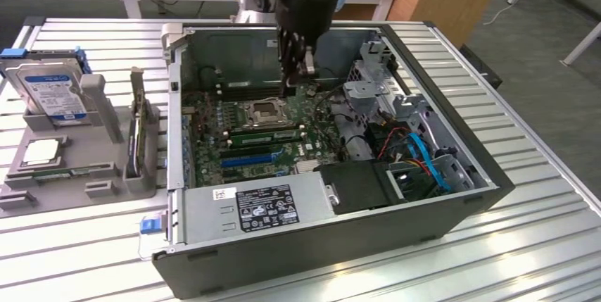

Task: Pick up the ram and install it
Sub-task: 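Press down the ram until it locks into place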

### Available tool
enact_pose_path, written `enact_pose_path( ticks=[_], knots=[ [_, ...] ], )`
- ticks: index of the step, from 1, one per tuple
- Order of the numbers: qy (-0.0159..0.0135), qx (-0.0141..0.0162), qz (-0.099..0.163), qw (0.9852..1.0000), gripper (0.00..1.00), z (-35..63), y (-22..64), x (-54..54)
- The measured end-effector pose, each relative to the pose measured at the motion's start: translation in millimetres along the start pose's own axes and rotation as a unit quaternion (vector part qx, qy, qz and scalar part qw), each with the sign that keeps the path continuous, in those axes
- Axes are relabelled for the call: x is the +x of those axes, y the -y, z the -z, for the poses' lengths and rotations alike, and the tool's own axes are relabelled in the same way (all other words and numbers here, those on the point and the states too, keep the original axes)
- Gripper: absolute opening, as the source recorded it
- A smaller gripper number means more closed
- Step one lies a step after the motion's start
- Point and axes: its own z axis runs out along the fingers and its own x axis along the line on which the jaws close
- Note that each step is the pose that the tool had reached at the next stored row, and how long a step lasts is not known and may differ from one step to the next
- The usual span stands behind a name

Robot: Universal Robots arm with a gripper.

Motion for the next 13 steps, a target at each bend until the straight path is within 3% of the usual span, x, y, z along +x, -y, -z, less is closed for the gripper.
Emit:
enact_pose_path(
  ticks=[6,13],
  knots=[
    [0.0000,-0.0003,0.000,1.0000,0.11,27.1,1.5,0.4],
    [0.0001,-0.0002,0.000,1.0000,0.11,27.3,2.9,0.5]
  ],
)
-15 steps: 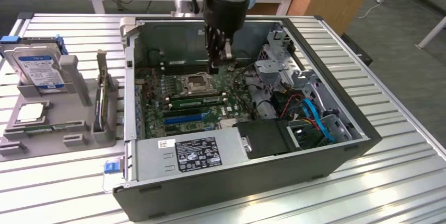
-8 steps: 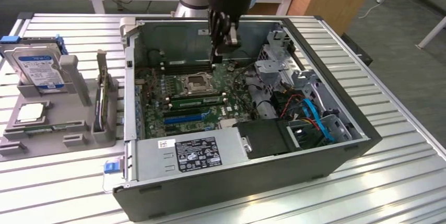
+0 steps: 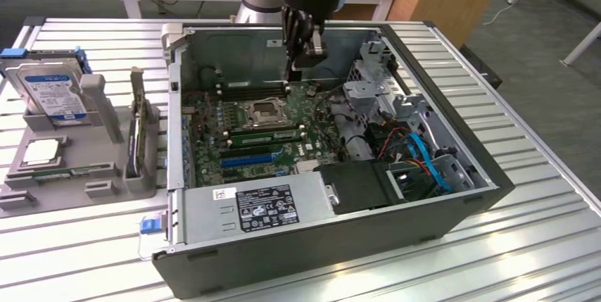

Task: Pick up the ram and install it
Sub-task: 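Press down the ram until it locks into place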

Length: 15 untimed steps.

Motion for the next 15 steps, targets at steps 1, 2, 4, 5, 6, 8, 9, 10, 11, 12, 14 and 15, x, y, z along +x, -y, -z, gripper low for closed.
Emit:
enact_pose_path(
  ticks=[1,2,4,5,6,8,9,10,11,12,14,15],
  knots=[
    [0.0000,0.0000,0.000,1.0000,0.11,0.0,0.2,0.0],
    [0.0000,0.0000,0.000,1.0000,0.11,0.0,0.4,0.0],
    [0.0000,0.0000,0.000,1.0000,0.11,0.1,0.7,0.0],
    [0.0000,0.0000,0.000,1.0000,0.11,0.1,0.9,0.0],
    [0.0000,0.0000,0.000,1.0000,0.11,0.1,1.1,0.1],
    [0.0000,0.0000,0.000,1.0000,0.11,0.1,1.5,0.1],
    [0.0000,0.0000,0.000,1.0000,0.11,0.1,2.0,0.1],
    [0.0006,-0.0001,-0.011,0.9999,0.11,0.1,2.0,0.0],
    [0.0009,-0.0002,-0.020,0.9998,0.11,0.1,2.1,0.0],
    [0.0013,-0.0003,-0.028,0.9996,0.11,0.1,2.0,0.0],
    [0.0021,-0.0004,-0.045,0.9990,0.11,0.1,2.0,0.1],
    [0.0025,-0.0005,-0.054,0.9985,0.11,0.1,2.0,0.1]
  ],
)
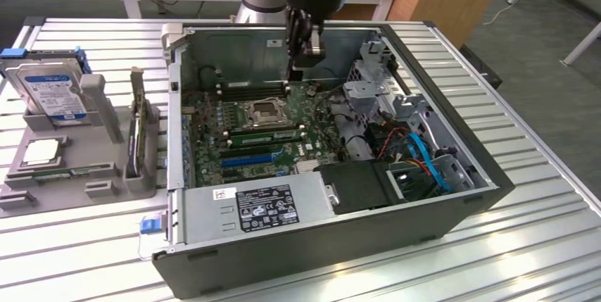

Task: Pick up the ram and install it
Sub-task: 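Press down the ram until it locks into place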

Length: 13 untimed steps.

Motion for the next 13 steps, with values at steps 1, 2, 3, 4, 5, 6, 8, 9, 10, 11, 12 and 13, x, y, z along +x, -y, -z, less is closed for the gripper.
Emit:
enact_pose_path(
  ticks=[1,2,3,4,5,6,8,9,10,11,12,13],
  knots=[
    [0.0005,-0.0001,-0.009,1.0000,0.11,0.0,0.0,0.0],
    [0.0008,-0.0001,-0.018,0.9998,0.11,0.0,0.0,0.0],
    [0.0013,-0.0002,-0.027,0.9996,0.11,0.0,0.0,0.0],
    [0.0017,-0.0003,-0.036,0.9994,0.11,0.0,0.0,0.0],
    [0.0021,-0.0004,-0.044,0.9990,0.11,0.0,0.0,0.0],
    [0.0025,-0.0005,-0.053,0.9986,0.11,0.0,0.0,0.0],
    [0.0033,-0.0006,-0.071,0.9975,0.11,0.0,0.0,0.0],
    [0.0037,-0.0007,-0.080,0.9968,0.11,0.0,0.0,0.0],
    [0.0041,-0.0008,-0.089,0.9960,0.11,0.0,0.0,0.0],
    [0.0046,-0.0008,-0.098,0.9952,0.11,0.0,0.0,0.0],
    [0.0050,-0.0009,-0.107,0.9943,0.11,-0.1,0.0,0.0],
    [0.0054,-0.0010,-0.116,0.9933,0.11,-0.1,0.0,0.0]
  ],
)
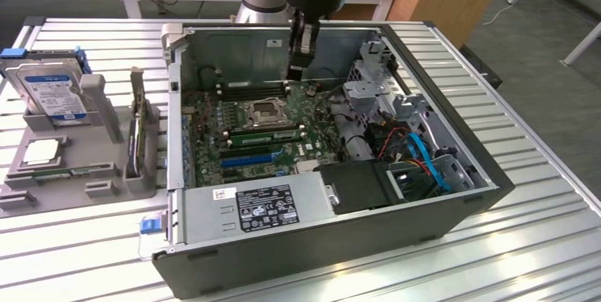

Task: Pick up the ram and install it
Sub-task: 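Press down the ram until it locks into place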

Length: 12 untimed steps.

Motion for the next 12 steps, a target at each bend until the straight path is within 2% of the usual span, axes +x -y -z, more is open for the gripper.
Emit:
enact_pose_path(
  ticks=[3,6,9,12],
  knots=[
    [0.0013,-0.0003,-0.028,0.9996,0.11,-0.1,0.0,0.0],
    [0.0025,-0.0005,-0.055,0.9985,0.11,-0.1,0.0,0.0],
    [0.0038,-0.0007,-0.082,0.9966,0.11,-0.3,0.0,0.0],
    [0.0051,-0.0009,-0.109,0.9940,0.11,-0.5,0.0,0.0]
  ],
)
